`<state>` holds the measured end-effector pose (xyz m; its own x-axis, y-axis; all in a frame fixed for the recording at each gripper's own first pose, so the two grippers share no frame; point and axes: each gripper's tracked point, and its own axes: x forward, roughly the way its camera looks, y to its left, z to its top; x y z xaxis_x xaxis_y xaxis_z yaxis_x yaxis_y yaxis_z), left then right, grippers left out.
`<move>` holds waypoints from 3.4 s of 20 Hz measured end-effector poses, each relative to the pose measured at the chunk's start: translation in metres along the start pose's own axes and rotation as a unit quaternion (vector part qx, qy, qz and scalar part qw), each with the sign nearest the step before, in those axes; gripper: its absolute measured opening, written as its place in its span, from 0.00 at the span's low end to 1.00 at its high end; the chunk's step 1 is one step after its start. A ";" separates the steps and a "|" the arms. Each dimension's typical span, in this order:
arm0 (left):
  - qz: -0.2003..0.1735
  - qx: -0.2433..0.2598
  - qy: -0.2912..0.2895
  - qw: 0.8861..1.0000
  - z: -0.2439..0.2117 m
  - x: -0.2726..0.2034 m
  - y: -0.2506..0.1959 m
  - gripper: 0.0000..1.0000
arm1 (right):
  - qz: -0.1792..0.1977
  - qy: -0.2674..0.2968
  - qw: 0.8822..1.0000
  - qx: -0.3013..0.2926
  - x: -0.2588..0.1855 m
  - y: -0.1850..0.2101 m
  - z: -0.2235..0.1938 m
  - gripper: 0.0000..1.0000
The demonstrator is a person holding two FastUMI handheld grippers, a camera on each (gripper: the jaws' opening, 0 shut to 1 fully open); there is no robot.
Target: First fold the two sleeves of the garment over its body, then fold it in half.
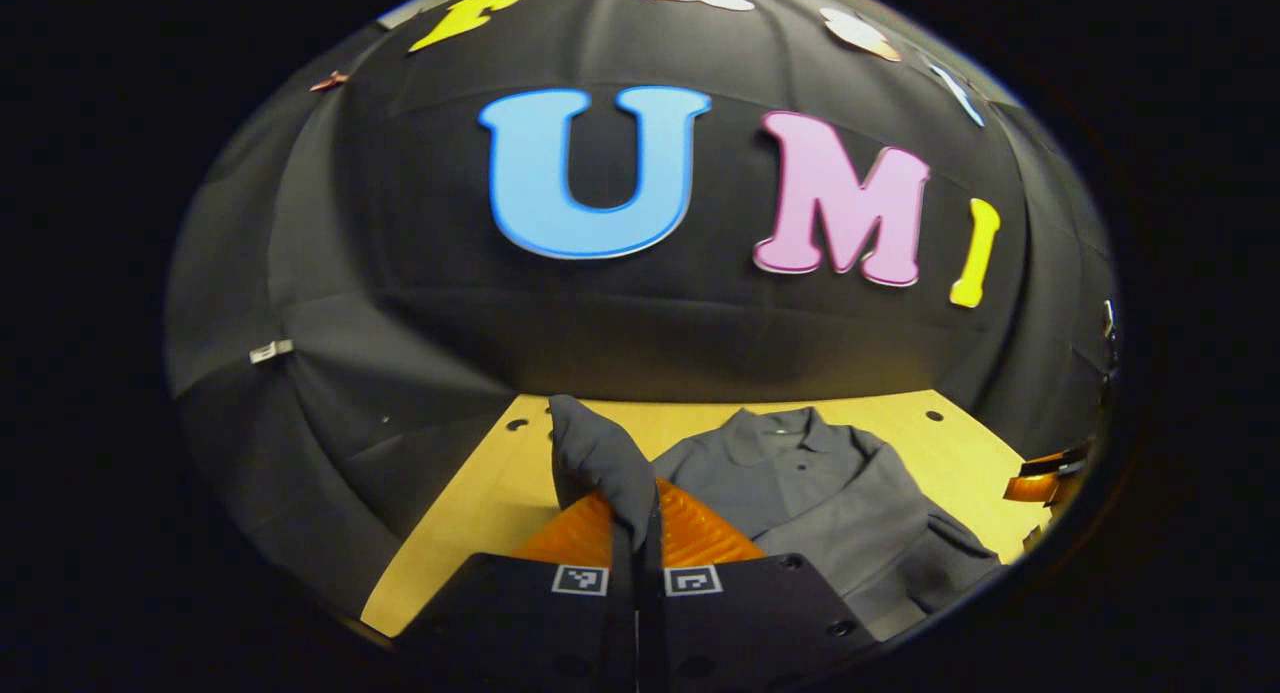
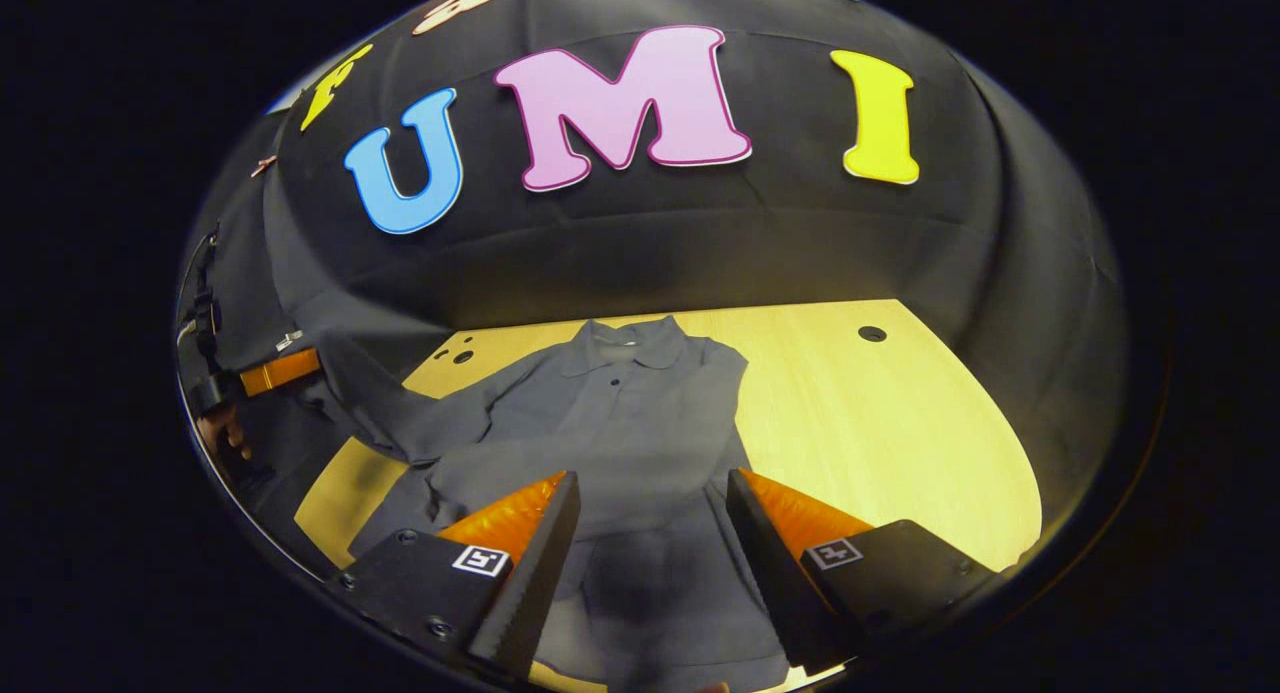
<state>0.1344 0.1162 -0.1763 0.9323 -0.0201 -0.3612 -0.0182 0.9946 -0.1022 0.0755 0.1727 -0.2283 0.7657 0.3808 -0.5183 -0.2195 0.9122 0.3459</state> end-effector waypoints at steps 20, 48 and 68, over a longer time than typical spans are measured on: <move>-0.118 0.031 0.054 0.991 -0.066 0.043 -0.225 0.06 | -0.043 0.038 0.997 0.043 -0.037 -0.128 -0.042 0.93; -0.244 0.061 0.122 0.960 -0.189 0.022 -0.358 0.81 | -0.001 0.110 0.994 0.023 -0.034 -0.155 -0.114 0.94; -0.116 0.061 0.174 0.976 -0.221 -0.067 -0.110 0.96 | -0.020 0.159 0.987 0.016 -0.065 -0.076 -0.179 0.98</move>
<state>-0.0063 -0.0141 -0.3457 0.7266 -0.2585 -0.6366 0.2418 0.9635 -0.1153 -0.0658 0.1055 -0.3604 0.5428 0.3784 -0.7498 -0.1698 0.9238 0.3432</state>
